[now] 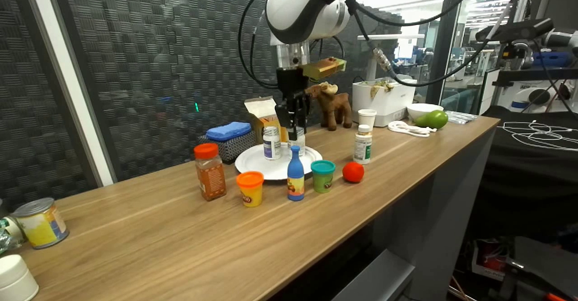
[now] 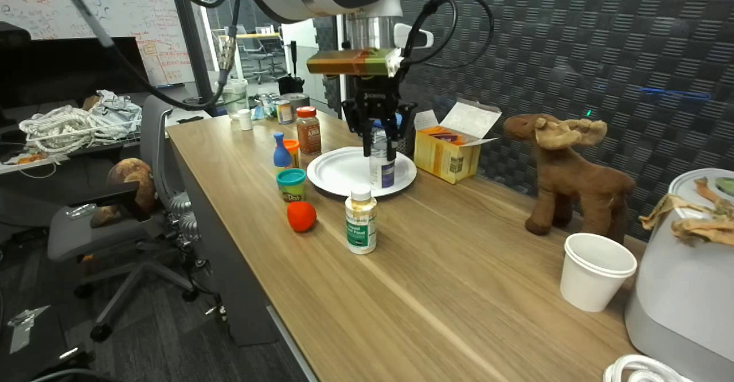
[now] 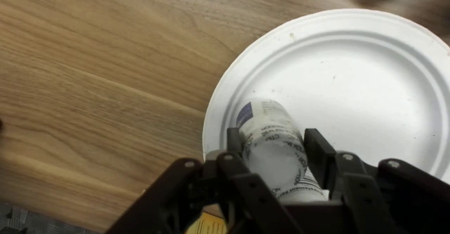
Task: Put the bottles and the orange object on the plate
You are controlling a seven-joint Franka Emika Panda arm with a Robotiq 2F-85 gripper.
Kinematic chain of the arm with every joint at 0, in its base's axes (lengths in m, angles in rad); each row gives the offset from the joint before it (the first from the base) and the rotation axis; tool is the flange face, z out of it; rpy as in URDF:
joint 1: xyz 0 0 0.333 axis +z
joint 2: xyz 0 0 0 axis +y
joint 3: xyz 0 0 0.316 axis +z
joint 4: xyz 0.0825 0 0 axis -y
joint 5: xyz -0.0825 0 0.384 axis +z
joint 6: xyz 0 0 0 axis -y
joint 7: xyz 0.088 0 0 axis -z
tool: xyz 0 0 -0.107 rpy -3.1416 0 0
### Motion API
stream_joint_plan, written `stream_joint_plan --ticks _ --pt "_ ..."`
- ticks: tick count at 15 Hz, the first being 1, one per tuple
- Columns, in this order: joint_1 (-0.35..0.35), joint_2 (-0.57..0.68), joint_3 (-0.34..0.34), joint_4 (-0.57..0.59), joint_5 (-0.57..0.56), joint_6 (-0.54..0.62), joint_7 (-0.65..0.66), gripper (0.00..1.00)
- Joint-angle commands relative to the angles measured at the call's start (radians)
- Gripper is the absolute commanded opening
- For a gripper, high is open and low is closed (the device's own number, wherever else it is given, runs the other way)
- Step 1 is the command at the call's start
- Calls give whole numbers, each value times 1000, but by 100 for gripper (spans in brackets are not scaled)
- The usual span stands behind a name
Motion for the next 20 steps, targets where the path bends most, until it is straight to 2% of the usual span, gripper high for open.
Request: stream_joint_plan --ticks 1,9,10,11,12,15,16,20 --pt "2 52 5 84 -21 -16 -27 24" --pt "-6 67 19 116 5 -15 -59 24" --pt "-7 66 21 114 9 -22 -64 44" --pt "-7 60 22 109 9 -26 -66 73" --pt "-9 48 24 99 13 -28 -68 75" --pt "-16 -11 24 43 44 -36 -36 97" --pt "-20 -43 23 10 57 -33 -27 100" --pt "-43 -172 18 -121 119 -21 -11 100"
